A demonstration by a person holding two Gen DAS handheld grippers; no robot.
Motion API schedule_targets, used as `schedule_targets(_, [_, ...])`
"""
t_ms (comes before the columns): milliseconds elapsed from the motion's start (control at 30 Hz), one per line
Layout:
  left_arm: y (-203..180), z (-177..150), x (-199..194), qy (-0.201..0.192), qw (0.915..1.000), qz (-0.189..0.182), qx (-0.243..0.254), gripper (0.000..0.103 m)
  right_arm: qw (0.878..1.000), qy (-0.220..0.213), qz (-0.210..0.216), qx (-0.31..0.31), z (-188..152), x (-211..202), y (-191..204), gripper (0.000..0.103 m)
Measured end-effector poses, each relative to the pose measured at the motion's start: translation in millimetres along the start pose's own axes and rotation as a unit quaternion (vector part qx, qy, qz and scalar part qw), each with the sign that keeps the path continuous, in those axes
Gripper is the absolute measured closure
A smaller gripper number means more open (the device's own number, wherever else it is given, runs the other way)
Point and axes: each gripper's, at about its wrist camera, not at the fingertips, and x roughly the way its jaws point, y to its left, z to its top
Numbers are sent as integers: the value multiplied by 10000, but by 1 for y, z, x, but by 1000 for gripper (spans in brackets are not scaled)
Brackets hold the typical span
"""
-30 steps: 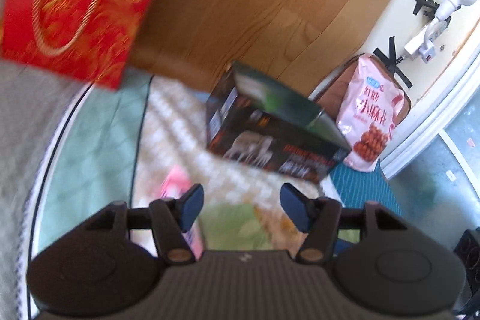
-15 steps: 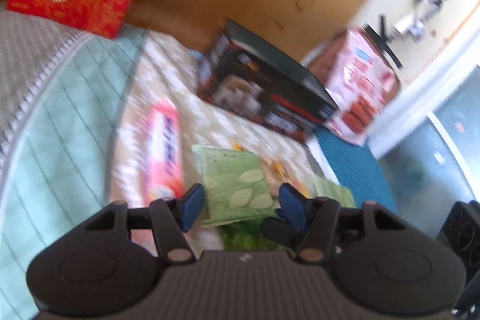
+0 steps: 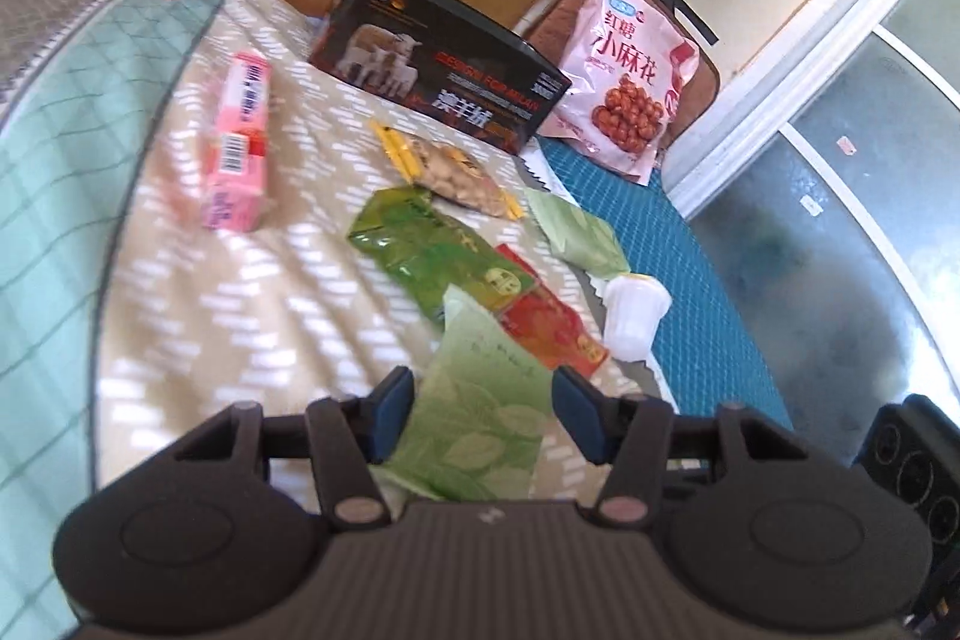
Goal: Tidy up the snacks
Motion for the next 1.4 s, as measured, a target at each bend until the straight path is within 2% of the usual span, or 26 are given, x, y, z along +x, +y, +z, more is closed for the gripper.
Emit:
schedule_targets(133, [6, -1, -17, -147, 9998, 57, -106, 54, 10000, -20, -72, 29, 1, -3, 0, 77])
schedule_targets(200, [9, 0, -22, -200, 9996, 93, -188, 53, 9997, -78, -211, 76, 1, -7, -3, 65])
schedule_targets(267, [11, 2, -25, -249, 9994, 71, -210, 50, 9995, -124, -276, 111, -4, -9, -3, 60])
schedule_targets(367, [10, 3, -24, -283, 9994, 40, -199, 42, 9994, -109, -293, 139, -6, -8, -4, 59])
schedule_targets(500, [8, -1, -15, -139, 9997, 3, -182, 45, 9997, -80, -197, 139, -1, 1, 0, 57])
schedule_targets(633, [10, -2, -16, -229, 9990, 331, -193, 42, 9986, 44, -10, -524, 10, 20, 27, 53])
schedule_targets(733, [22, 4, -29, -384, 9982, 239, -406, 40, 9971, 36, 261, -714, 9, 19, 32, 54])
schedule_targets(867, [30, 10, -36, -501, 9970, 324, -497, 40, 9990, -142, 98, -404, 9, 8, 14, 54])
schedule_targets(1033, [32, 9, -41, -515, 9969, 180, -573, 40, 9978, -554, -340, 96, 5, -24, -21, 54])
schedule_targets(1133, [32, 4, -46, -523, 9966, 78, -630, 35, 9953, -741, -529, 332, 9, -34, -40, 53])
schedule_targets(1233, [35, 0, -51, -458, 9960, -108, -756, 35, 9951, -797, -518, 263, 18, -28, -47, 48])
schedule_targets(1300, [35, -2, -51, -390, 9960, -163, -792, 35, 9961, -760, -450, 90, 23, -21, -46, 41])
schedule_targets(1400, [30, -5, -50, -299, 9969, -126, -720, 35, 9979, -599, -246, 41, 29, -9, -47, 41])
